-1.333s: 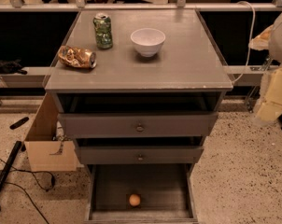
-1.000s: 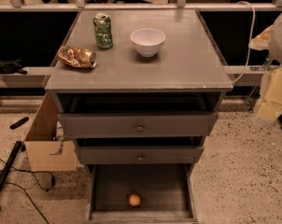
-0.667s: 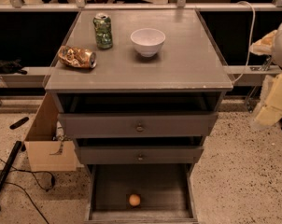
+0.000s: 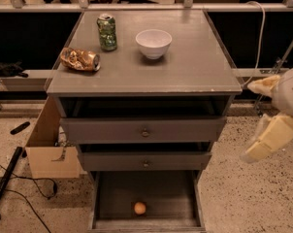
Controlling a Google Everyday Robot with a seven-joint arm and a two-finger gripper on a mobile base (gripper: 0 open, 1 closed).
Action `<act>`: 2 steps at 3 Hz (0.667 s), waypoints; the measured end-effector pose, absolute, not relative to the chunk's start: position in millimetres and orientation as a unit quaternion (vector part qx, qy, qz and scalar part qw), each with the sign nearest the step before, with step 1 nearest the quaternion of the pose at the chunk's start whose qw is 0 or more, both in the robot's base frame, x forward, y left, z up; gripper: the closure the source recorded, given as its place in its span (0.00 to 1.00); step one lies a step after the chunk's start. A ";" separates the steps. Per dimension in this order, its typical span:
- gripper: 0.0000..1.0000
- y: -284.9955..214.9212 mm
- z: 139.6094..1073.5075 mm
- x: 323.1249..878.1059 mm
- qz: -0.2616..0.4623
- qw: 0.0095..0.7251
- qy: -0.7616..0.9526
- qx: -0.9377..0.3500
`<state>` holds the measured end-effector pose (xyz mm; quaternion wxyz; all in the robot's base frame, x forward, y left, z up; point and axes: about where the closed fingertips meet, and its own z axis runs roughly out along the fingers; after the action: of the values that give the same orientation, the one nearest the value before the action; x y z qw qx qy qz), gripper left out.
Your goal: Pick orange from bottom drawer and place on counter
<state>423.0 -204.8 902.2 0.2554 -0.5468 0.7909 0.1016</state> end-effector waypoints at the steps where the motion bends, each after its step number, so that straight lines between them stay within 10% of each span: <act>1: 0.00 -185.2 846.5 432.3 0.122 0.266 0.785 -0.546; 2: 0.00 -185.2 846.6 432.3 0.122 0.266 0.785 -0.546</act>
Offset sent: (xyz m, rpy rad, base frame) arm 0.0069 0.0161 -0.0448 0.0392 0.0053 0.0132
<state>432.3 -185.2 846.6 0.2658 -0.5458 0.7852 0.1218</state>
